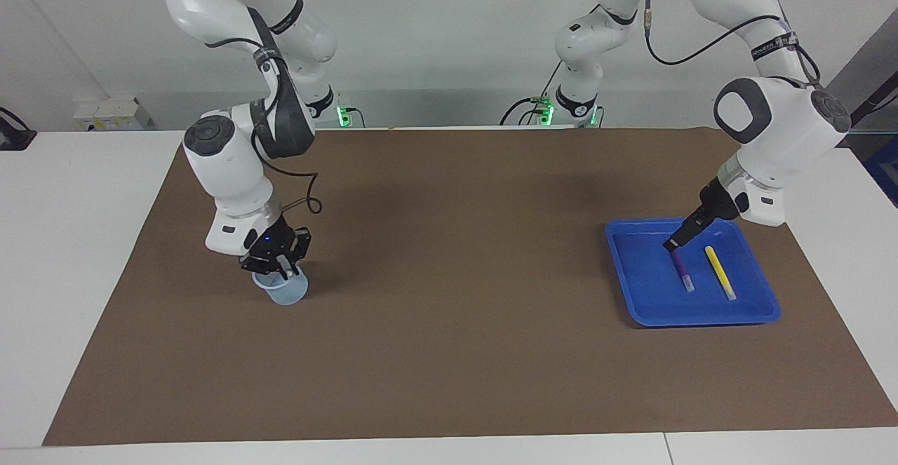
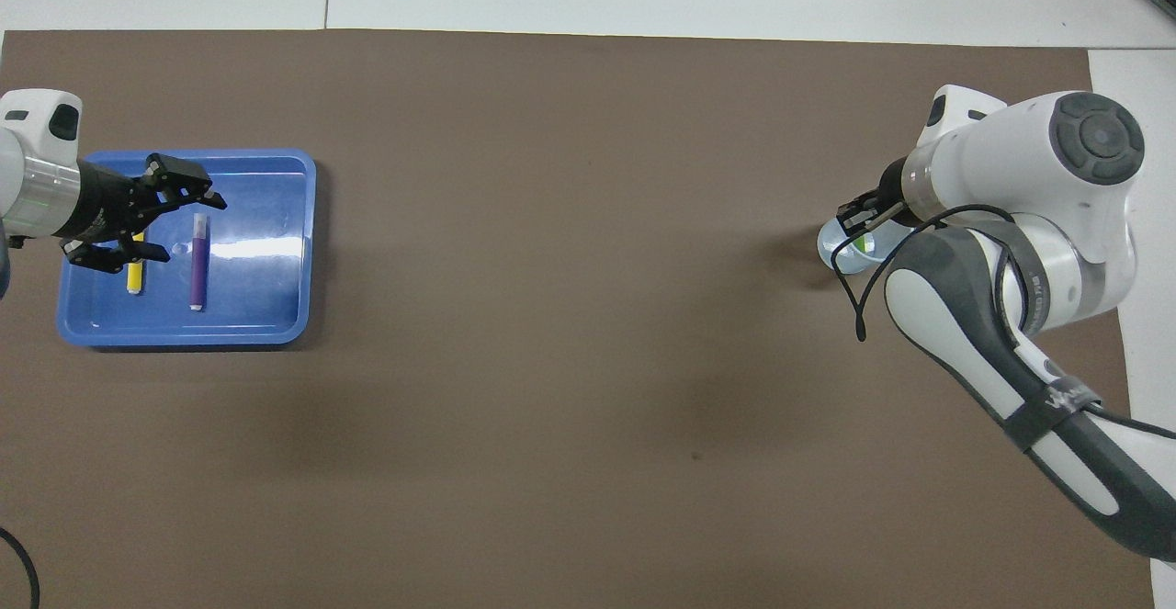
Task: Right arm passes pens to left for tray arrangement
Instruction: 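Grasp the green pen in the cup with the right gripper, then carry the green pen toward the left gripper while the left gripper reaches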
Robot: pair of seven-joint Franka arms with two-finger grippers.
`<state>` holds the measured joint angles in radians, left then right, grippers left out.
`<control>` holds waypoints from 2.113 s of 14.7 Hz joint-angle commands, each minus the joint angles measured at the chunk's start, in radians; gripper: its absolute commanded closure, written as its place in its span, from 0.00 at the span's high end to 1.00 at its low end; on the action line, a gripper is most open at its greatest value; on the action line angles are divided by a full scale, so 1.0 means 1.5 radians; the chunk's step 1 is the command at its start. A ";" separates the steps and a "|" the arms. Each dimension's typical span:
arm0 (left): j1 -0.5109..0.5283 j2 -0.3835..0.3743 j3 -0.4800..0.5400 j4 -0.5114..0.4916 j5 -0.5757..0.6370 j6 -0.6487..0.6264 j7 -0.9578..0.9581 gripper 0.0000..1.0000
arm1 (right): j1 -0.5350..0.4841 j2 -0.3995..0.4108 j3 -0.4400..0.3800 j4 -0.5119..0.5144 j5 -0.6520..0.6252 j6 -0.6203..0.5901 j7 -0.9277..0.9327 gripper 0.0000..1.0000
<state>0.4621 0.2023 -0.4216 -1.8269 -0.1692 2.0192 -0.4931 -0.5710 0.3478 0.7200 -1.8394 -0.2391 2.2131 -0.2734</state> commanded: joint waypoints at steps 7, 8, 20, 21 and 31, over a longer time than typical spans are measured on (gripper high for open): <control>-0.005 -0.023 -0.001 -0.001 -0.055 -0.040 -0.052 1.00 | -0.004 -0.096 0.038 0.100 0.014 -0.169 -0.058 0.00; -0.004 -0.027 -0.001 -0.001 -0.069 -0.047 -0.067 1.00 | -0.004 -0.105 0.054 0.110 0.014 -0.177 -0.054 0.00; -0.005 -0.047 -0.039 -0.006 -0.465 -0.123 -0.490 1.00 | 0.103 -0.094 0.080 0.158 0.139 -0.099 0.274 0.00; -0.005 -0.047 -0.049 -0.006 -0.482 -0.120 -0.507 1.00 | 0.116 -0.093 0.080 0.158 0.153 -0.087 0.326 0.00; -0.107 -0.042 -0.092 -0.014 -0.530 0.004 -0.687 1.00 | 0.236 -0.039 0.079 0.149 0.205 0.096 0.654 0.00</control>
<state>0.3511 0.1477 -0.5677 -1.8312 -0.9414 1.9718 -1.4808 -0.2368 0.2669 0.8331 -1.6207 0.0464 2.3133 0.6451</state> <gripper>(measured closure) 0.000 0.819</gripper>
